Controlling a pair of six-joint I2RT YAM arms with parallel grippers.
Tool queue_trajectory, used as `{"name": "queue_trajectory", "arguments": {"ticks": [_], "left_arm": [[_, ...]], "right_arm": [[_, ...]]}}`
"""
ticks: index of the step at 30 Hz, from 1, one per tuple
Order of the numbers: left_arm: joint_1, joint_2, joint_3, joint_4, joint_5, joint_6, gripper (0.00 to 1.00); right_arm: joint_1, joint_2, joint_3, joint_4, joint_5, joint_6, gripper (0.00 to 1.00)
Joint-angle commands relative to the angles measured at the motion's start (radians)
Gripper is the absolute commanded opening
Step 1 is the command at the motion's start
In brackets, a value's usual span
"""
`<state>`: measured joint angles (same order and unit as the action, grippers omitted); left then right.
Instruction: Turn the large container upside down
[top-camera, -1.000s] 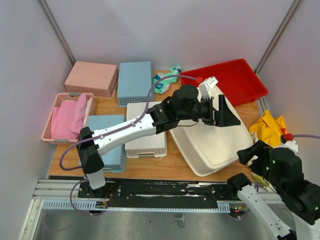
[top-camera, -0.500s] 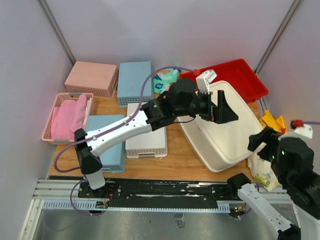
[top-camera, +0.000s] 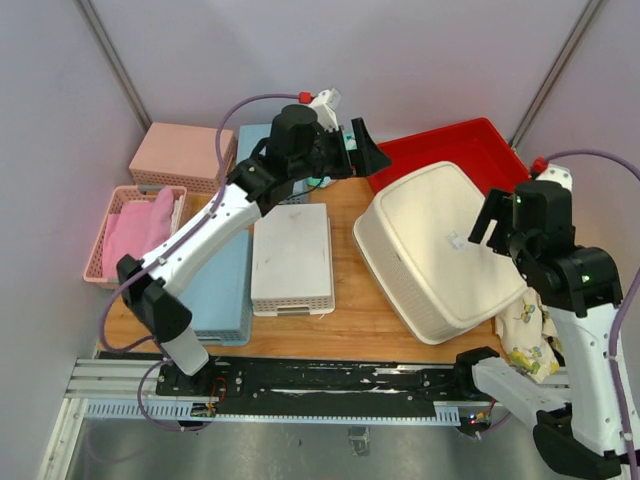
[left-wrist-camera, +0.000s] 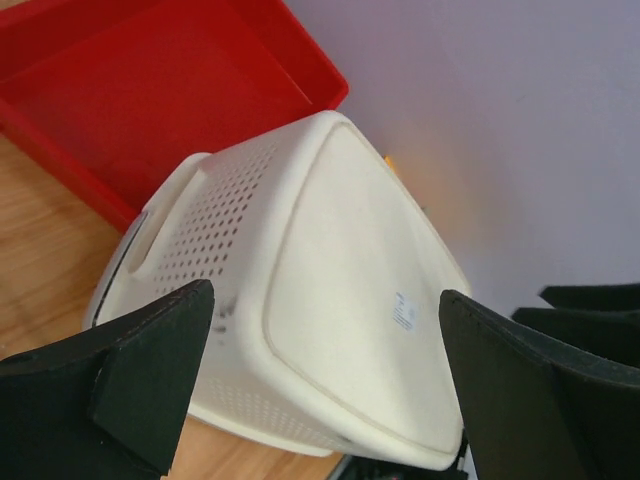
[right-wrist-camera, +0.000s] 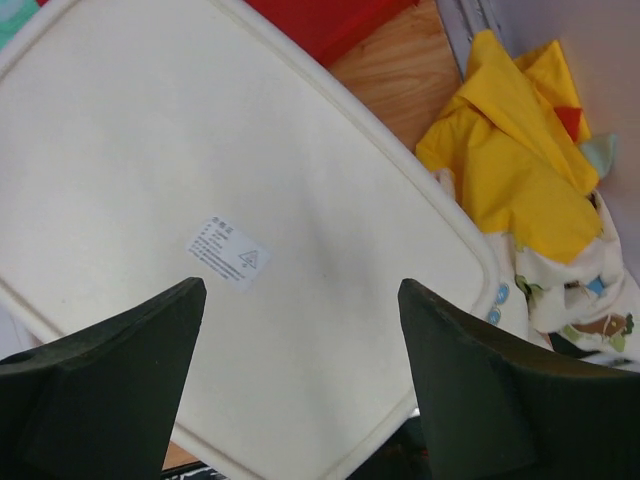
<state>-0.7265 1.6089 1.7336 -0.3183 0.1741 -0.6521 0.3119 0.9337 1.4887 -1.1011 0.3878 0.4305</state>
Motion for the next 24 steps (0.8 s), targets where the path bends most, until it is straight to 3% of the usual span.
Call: {"name": "queue_trajectory", "arguments": {"ticks": [1,5,8,15,19,24], "left_arm": [[0.033,0.164,0.167,-0.086,0.124,0.120,0.99],[0.048,0.336,0.350,-0.195,0.237,0.232,0.99],[0.048,0.394,0.375,-0.208,0.366,0.253,0.99],[0.030,0.283,0.097,-0.042,0.476,0.205,0.99],[0.020,0.217,-0.049,0.091,0.534,0.135,0.99],[-0.014,0.154,-0.156,0.142,0.543,0.096,0.99]], "right_arm": [[-0.140,-0.087,0.013,-0.169,-0.043,0.090,0.80],[-0.142,-0.184,-0.018,-0.317,-0.022,0.246,0.80],[-0.143,-0.257,-0.107,-0.387,-0.065,0.310,0.81],[-0.143,-0.382,-0.316,-0.448,-0.106,0.462,0.81],[-0.143,-0.417,-0.393,-0.355,-0.209,0.492,0.82],[-0.142,-0.464,-0.421,-0.222,-0.290,0.496,0.82]]}}
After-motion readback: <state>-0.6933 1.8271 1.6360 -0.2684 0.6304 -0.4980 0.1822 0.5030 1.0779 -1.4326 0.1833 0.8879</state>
